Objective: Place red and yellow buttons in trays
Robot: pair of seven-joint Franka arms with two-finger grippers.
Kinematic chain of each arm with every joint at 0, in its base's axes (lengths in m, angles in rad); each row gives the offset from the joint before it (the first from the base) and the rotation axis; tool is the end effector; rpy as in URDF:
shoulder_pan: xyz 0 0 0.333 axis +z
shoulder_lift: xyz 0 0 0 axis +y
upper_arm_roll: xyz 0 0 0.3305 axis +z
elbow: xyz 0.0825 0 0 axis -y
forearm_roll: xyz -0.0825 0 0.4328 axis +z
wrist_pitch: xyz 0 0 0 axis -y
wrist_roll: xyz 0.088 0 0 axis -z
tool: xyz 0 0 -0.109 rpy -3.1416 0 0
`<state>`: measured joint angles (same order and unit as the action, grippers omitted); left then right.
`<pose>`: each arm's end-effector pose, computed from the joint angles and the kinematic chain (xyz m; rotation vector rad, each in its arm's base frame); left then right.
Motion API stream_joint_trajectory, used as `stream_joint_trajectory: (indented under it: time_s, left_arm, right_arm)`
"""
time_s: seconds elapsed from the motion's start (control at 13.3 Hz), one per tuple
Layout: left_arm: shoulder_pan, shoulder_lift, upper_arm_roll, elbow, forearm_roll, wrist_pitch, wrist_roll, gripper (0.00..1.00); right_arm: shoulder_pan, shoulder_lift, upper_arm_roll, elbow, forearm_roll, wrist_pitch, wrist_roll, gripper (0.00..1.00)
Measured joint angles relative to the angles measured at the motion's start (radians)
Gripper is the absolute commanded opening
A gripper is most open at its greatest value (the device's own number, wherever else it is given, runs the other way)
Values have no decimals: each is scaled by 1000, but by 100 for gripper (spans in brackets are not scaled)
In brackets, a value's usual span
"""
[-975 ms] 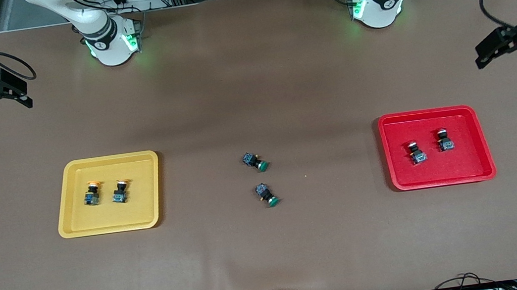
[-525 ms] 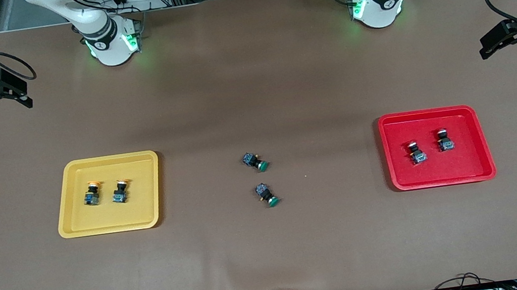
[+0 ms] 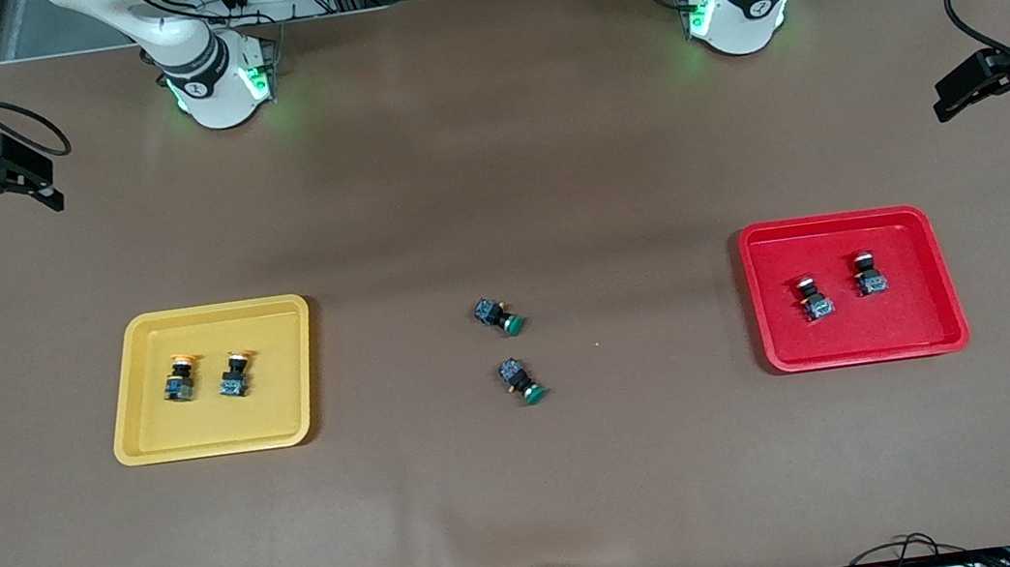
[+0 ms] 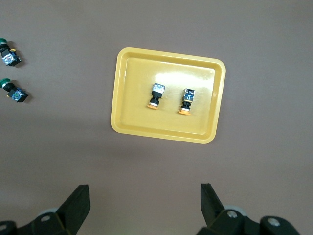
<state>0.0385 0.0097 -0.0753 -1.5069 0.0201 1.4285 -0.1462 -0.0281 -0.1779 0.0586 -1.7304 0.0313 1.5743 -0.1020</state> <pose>0.5912 -0.0191 0.6522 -3.1067 -0.1731 0.1338 0.5439 0.0228 0.6561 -3.1145 -0.2057 -0.0347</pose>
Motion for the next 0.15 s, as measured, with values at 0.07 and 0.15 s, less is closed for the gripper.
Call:
stream_joint_trajectory:
  time_s: [0.07,0.15]
  left_arm:
    - [0,0,1,0,-3,0,0,100]
    - [1,0,1,0,-3,0,0,100]
  right_arm:
    - [0,0,0,0,0,0,0,100]
    - [0,0,0,0,0,0,0,100]
